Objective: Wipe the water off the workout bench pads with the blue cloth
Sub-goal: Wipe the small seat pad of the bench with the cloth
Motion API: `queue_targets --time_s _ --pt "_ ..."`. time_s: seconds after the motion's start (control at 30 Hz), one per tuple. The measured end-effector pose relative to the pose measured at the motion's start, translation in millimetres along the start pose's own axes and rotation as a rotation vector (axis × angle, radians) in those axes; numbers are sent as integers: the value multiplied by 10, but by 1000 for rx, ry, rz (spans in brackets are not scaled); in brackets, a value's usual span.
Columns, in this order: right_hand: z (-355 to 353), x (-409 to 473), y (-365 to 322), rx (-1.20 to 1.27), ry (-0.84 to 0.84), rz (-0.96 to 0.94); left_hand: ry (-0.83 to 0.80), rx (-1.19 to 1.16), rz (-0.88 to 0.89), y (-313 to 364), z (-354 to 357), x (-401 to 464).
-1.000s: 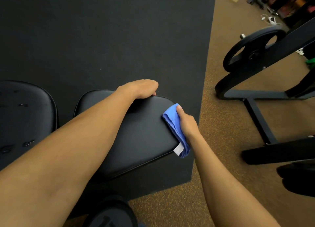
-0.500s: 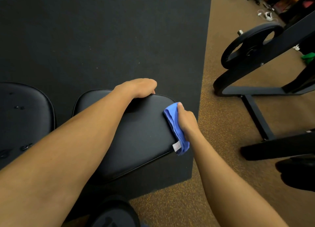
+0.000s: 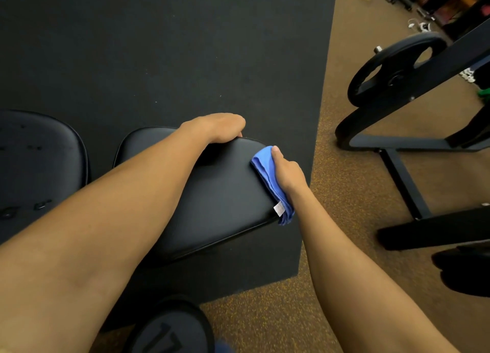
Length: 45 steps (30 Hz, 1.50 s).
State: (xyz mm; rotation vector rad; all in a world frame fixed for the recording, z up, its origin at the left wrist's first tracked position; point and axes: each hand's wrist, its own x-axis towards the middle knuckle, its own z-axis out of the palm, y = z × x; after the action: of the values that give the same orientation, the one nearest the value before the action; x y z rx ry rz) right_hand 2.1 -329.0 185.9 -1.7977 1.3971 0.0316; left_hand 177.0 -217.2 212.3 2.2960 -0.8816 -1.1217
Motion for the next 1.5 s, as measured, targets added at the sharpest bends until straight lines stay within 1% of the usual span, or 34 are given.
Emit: queue_targets --time_s 0.17,0.27,0.47,0.53,0.67,0.83,0.93,1.0,1.07,1.17,1.23,1.27,1.33,1.37,1.4,1.47,1.5 --pt "45 -113 117 78 54 80 73 67 42 3 64 -40" --pt "70 -150 152 120 76 106 117 76 96 62 181 -162" --pt "132 -256 217 230 137 164 269 1 285 127 351 -308" --pt "151 -313 233 277 150 169 289 -22 330 149 439 -383" --pt "193 -457 275 371 154 180 313 -36 361 162 699 -581" --pt "269 -589 415 569 70 130 348 -3 366 87 1031 -724" --pt "323 -546 559 630 2 59 454 128 387 51 1204 -791" --pt "340 -501 669 639 -40 51 519 202 383 20 1323 -847" --pt "326 -640 717 652 -92 56 584 201 380 -14 1427 -917" --pt "252 -905 757 691 -164 85 654 136 389 -59 1560 -1012" --pt "174 -951 779 632 -180 120 680 32 402 -86 1651 -1076" --pt "130 -966 781 523 -167 136 698 -18 409 -101 1697 -1114" --pt "42 -1003 813 186 -82 118 738 -76 412 -134 1775 -1188" --pt "18 -1009 862 39 -3 33 756 -91 409 -148 1802 -1226" --pt "13 -979 933 -58 76 -97 772 -103 404 -161 1817 -1264" --pt "2 -993 1073 -89 203 -350 802 -123 393 -192 1843 -1333" --pt "-5 -1019 1119 -82 226 -446 820 -129 388 -211 1857 -1359"
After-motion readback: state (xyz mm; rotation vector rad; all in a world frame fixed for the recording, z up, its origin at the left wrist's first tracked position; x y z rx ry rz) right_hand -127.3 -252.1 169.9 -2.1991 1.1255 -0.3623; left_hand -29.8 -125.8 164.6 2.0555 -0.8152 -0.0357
